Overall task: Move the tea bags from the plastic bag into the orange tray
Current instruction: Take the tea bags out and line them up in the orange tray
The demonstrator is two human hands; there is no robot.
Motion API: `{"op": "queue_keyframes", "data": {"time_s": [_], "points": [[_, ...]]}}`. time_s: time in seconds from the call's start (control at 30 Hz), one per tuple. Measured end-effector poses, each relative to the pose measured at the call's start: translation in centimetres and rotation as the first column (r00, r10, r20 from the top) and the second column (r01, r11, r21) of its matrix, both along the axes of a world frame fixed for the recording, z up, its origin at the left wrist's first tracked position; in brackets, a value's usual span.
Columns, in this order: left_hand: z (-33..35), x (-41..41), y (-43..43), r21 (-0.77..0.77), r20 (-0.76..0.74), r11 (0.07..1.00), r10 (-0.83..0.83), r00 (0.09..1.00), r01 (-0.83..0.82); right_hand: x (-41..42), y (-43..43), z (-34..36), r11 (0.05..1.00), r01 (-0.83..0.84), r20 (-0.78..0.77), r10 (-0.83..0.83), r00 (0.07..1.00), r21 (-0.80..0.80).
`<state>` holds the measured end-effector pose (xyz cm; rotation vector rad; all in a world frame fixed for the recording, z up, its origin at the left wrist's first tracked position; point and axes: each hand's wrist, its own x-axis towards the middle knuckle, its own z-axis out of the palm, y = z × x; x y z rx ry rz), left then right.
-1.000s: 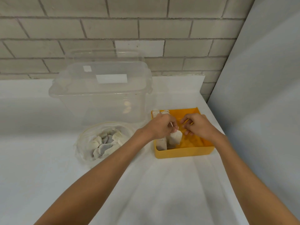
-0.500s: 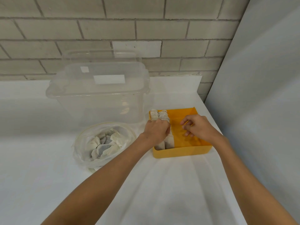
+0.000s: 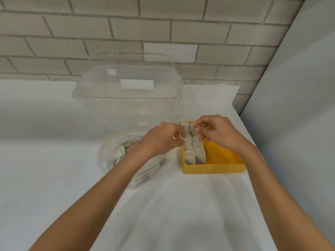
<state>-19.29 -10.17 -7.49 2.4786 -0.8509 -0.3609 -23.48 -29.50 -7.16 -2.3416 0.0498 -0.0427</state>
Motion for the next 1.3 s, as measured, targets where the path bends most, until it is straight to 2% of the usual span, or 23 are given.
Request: {"op": "queue_keyframes", "data": {"time_s": [0.07, 0.23, 0.4, 0.57, 0.67, 0.77, 0.83, 0.93, 1.03, 1.17, 1.3], "points": [[1.0, 0.1, 3.1, -0.023, -0.032, 0.998, 0.055, 0.998, -0.056, 0.3, 2.3, 0.7, 0.998, -0.06, 0.002, 0.06, 0.998, 0.023], [0.7, 0.9, 9.3, 0.122, -0.043, 0.976, 0.184, 0.982, -0.178, 1.5, 9.1, 1.0, 0.968, -0.245, -0.057, 0.247, 0.967, 0.047], [-2.3, 2.0, 12.1, 0.199, -0.032, 0.957, 0.224, 0.974, -0.213, 3.4, 14.9, -1.7, 0.911, -0.411, -0.14, 0.403, 0.904, -0.032], [-5.2, 2.2, 13.4, 0.274, -0.014, 0.935, 0.24, 0.971, -0.227, 4.7, 17.2, -5.7, 0.845, -0.47, -0.209, 0.427, 0.88, -0.256], [-6.0, 2.0, 13.8, 0.259, -0.008, 0.941, 0.227, 0.974, -0.217, 4.8, 17.6, -7.1, 0.832, -0.479, -0.259, 0.415, 0.872, -0.28], [-6.6, 2.0, 14.2, 0.199, 0.046, 0.945, 0.257, 0.965, -0.261, 4.9, 18.1, -7.4, 0.866, -0.425, -0.215, 0.377, 0.901, -0.263], [-7.0, 2.1, 14.4, 0.209, 0.085, 0.934, 0.277, 0.957, -0.289, 5.0, 18.3, -7.4, 0.891, -0.378, -0.192, 0.337, 0.922, -0.252], [-7.4, 2.0, 14.4, 0.252, 0.09, 0.926, 0.269, 0.959, -0.283, 5.0, 18.8, -7.4, 0.878, -0.374, -0.208, 0.323, 0.923, -0.299], [-7.5, 2.0, 14.7, 0.166, 0.05, 0.94, 0.293, 0.955, -0.297, 5.0, 19.3, -7.3, 0.879, -0.384, -0.202, 0.337, 0.92, -0.281], [-7.1, 2.5, 16.0, -0.071, -0.063, 0.932, 0.352, 0.934, -0.356, 5.4, 19.1, -7.3, 0.901, -0.358, -0.179, 0.321, 0.93, -0.246], [-5.7, 2.4, 16.8, -0.277, -0.142, 0.854, 0.417, 0.898, -0.441, 5.1, 17.8, -6.3, 0.977, -0.211, -0.086, 0.207, 0.975, -0.042]]}}
